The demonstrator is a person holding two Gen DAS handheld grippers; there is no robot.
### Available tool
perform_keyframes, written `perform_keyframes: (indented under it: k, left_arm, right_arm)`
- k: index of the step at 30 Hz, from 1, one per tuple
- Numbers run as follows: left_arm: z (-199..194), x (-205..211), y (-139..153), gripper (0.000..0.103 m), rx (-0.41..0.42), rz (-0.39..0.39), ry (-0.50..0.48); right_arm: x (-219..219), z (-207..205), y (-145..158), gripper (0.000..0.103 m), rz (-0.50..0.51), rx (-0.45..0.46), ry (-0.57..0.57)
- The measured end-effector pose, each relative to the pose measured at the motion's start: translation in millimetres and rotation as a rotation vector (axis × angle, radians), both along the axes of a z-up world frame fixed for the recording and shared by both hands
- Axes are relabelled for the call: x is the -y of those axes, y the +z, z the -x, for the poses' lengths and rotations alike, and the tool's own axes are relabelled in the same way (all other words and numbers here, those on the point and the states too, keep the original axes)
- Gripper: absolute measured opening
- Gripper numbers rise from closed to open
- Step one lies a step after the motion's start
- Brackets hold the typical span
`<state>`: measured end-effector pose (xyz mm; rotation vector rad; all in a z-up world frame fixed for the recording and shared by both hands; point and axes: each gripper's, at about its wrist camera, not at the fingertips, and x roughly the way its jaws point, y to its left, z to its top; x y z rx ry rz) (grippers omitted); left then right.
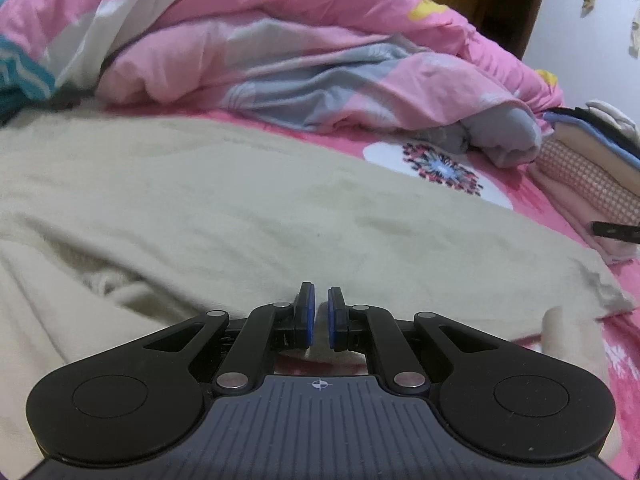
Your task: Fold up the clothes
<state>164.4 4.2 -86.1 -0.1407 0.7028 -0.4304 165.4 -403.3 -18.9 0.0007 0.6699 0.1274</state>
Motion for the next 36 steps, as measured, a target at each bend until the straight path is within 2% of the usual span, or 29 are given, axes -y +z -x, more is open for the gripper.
perform_keyframes:
  k: [1, 3, 5, 8, 11, 12, 16, 18, 21, 23, 26, 28, 29, 31, 35, 36]
  left_arm:
    - [-0.4, -1.9, -2.9, 0.006, -0.003, 0.011, -0.002]
    - [-2.4, -6.3, -5.9, 0.006, -0.011, 0.047, -0.005]
    - [-5.0, -12.1, -9.2, 0.007, -0.028, 0.096, -0.007]
    - [-7.7, -19.1, -12.2, 0.007, -0.052, 0.155, -0.006]
    - [-7.1, -20.8, -12.3, 0.008, -0.062, 0.173, -0.004]
    - [-6.7, -20.8, -12.3, 0.008, -0.061, 0.172, -0.004]
    - [-7.7, -21.4, -12.7, 0.008, -0.064, 0.181, -0.002]
    - [-8.0, -21.6, -13.0, 0.008, -0.065, 0.185, -0.003]
    - [-8.2, -22.2, -13.6, 0.008, -0.066, 0.19, -0.004]
    - [-8.5, -23.4, -14.4, 0.008, -0.068, 0.199, -0.005]
    - [-8.9, -24.8, -15.2, 0.009, -0.073, 0.211, -0.006]
    - [-8.1, -24.8, -14.5, 0.009, -0.074, 0.209, -0.007]
    - [-7.4, -24.9, -14.0, 0.009, -0.074, 0.208, -0.006]
    - [-5.8, -25.6, -12.9, 0.009, -0.073, 0.205, -0.006]
    - [-2.4, -24.8, -9.3, 0.009, -0.068, 0.186, -0.003]
    - [-0.8, -23.6, -7.0, 0.009, -0.06, 0.175, -0.003]
  right_arm:
    - [-15.1, -4.5, -8.7, 0.006, 0.004, -0.025, 0.055]
    - [-25.5, -3.1, -27.2, 0.006, 0.048, -0.07, 0.091]
    - [-7.4, 18.2, -38.0, 0.006, 0.077, -0.071, 0.068]
    - [44.6, 64.0, -38.1, 0.006, 0.1, -0.065, -0.056]
    - [113.0, 103.9, -31.0, 0.008, 0.11, -0.11, -0.307]
    - [121.0, 107.1, -25.4, 0.008, 0.1, -0.105, -0.355]
    - [113.0, 100.6, 0.8, 0.009, 0.084, -0.036, -0.416]
    - [75.6, 74.0, 9.1, 0.009, 0.066, 0.006, -0.305]
    - [-5.9, 13.9, 9.0, 0.008, 0.02, 0.024, -0.044]
    - [-62.9, -26.0, 1.6, 0.008, -0.015, 0.012, 0.124]
    - [-132.6, -63.3, -10.7, 0.008, -0.031, -0.035, 0.326]
    - [-150.9, -76.6, -21.7, 0.007, 0.01, -0.073, 0.386]
    - [-148.3, -83.4, -29.4, 0.007, 0.054, -0.094, 0.368]
    - [-115.6, -83.0, -38.3, 0.007, 0.09, -0.085, 0.286]
    - [13.8, -63.3, -34.7, 0.004, 0.005, -0.105, -0.061]
    - [40.2, -56.5, -32.8, 0.005, 0.014, -0.116, -0.155]
